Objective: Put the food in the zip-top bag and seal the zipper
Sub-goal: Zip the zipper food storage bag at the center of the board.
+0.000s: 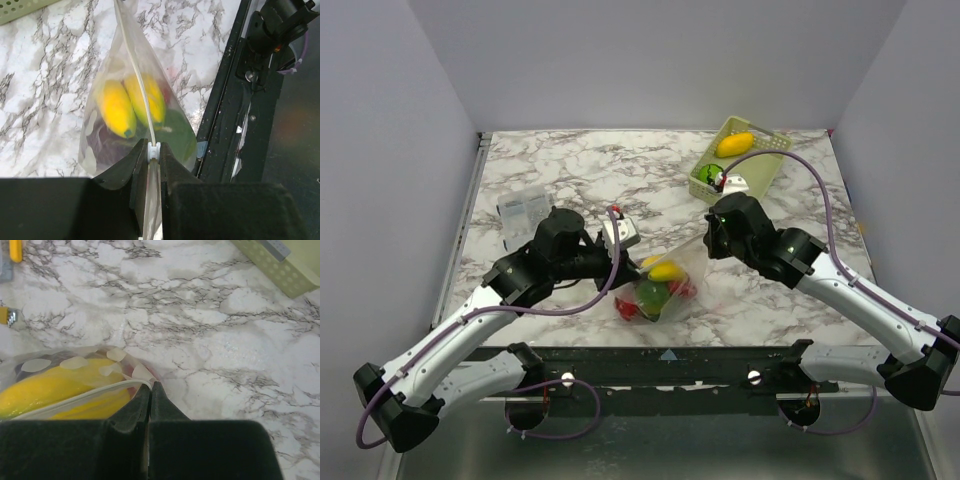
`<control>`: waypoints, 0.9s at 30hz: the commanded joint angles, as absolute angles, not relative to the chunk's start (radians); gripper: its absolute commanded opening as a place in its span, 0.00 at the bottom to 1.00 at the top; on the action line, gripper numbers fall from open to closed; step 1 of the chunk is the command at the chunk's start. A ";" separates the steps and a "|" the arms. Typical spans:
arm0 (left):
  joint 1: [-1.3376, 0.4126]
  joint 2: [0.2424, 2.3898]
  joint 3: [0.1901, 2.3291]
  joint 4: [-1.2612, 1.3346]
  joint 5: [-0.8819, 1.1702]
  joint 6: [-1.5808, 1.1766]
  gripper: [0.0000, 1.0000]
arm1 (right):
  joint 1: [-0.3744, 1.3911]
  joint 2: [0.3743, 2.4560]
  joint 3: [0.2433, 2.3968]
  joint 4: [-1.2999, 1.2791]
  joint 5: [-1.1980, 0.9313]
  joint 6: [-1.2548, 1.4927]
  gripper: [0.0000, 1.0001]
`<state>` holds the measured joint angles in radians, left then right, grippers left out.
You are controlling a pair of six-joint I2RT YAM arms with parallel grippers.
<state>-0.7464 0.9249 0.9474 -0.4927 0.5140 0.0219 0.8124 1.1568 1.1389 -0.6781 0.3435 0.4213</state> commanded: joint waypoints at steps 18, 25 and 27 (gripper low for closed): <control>-0.749 0.794 0.870 -0.654 0.396 0.011 0.00 | 0.788 1.113 1.120 -0.768 0.562 0.431 0.00; -0.749 0.798 0.865 -0.660 0.351 0.011 0.05 | 0.788 1.112 1.110 -0.776 0.555 0.425 0.00; -0.749 0.805 0.875 -0.650 0.322 0.006 0.16 | 0.788 1.117 1.112 -0.762 0.523 0.415 0.00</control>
